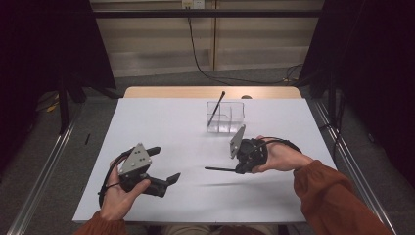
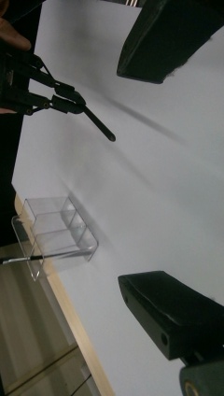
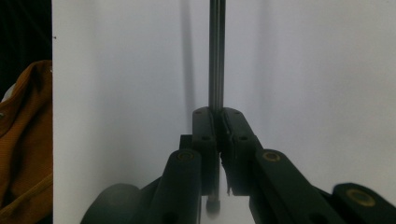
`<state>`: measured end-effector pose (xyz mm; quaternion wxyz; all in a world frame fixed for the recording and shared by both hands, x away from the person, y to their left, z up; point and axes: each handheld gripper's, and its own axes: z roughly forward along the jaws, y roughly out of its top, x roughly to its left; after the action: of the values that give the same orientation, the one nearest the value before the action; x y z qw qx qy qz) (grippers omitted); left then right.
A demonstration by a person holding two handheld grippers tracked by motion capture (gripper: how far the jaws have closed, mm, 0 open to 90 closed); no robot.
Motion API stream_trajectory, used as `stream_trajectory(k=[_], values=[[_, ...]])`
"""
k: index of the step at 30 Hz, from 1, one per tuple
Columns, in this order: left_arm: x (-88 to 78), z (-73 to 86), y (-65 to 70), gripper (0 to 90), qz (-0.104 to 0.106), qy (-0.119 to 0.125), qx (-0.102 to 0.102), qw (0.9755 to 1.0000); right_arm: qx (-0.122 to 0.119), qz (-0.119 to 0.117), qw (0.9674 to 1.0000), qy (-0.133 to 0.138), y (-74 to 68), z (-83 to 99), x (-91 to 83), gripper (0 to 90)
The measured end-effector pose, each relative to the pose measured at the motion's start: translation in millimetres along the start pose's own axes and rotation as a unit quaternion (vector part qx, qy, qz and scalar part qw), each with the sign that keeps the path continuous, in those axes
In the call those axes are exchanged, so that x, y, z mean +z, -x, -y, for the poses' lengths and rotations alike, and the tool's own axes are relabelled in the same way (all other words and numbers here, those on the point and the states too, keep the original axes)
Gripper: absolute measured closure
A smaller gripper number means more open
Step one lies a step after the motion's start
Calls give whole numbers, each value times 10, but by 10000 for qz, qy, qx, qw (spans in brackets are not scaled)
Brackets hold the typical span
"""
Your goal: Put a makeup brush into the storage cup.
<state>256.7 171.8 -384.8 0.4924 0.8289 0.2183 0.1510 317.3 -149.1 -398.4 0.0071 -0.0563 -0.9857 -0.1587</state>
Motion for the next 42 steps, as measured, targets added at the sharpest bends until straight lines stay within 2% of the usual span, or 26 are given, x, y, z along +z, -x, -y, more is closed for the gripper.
stream_trajectory(k=[2, 5, 11, 14, 16, 22, 23, 28, 30, 33, 35, 37, 38, 41, 42], values=[[71, -44, 32, 26, 135, -103, 126, 9998, -7, 13, 10000, -16, -10, -6, -4, 848], [165, -101, 57, 26, 277, -152, 166, 9994, -11, 6, 10000, -9, -12, -7, -3, 848], [304, -178, 63, 27, 416, -158, 214, 9988, -19, 47, 10000, 68, 0, -12, -14, 849], [409, -245, 72, 28, 534, -206, 454, 9973, -37, 30, 10000, 59, 5, -27, -7, 848], [496, -295, 88, 29, 635, -233, 469, 9966, -55, 44, 10000, 58, 7, -43, 5, 848], [715, -409, 156, 31, 899, -679, 799, 9904, -99, 12, 9999, 77, 3, -63, 27, 849], [737, -417, 166, 31, 891, -686, 774, 9906, -108, 8, 9999, 82, 5, -65, 29, 848], [831, -439, 152, 39, 1053, -933, 722, 9874, -128, 22, 9999, 73, 0, -67, 23, 848], [858, -449, 141, 41, 1056, -1013, 753, 9864, -152, 32, 9998, 138, 6, -67, -7, 848], [876, -494, 127, 44, 1170, -1184, 795, 9828, -170, 50, 9998, 125, 8, -68, -34, 848], [876, -525, 125, 50, 1350, -1356, 811, 9782, -176, 25, 9998, 61, 4, -77, -39, 848], [890, -535, 129, 50, 1339, -1421, 829, 9772, -179, -24, 9998, -23, -3, -85, -36, 848], [900, -534, 127, 51, 1367, -1488, 862, 9756, -242, -22, 9997, -13, 5, -89, -26, 848], [942, -518, 118, 54, 1419, -1661, 908, 9716, -199, -65, 9997, -117, -1, -101, -7, 848], [956, -513, 116, 57, 1407, -1703, 914, 9710, -258, -75, 9996, -94, 7, -104, 5, 848]])
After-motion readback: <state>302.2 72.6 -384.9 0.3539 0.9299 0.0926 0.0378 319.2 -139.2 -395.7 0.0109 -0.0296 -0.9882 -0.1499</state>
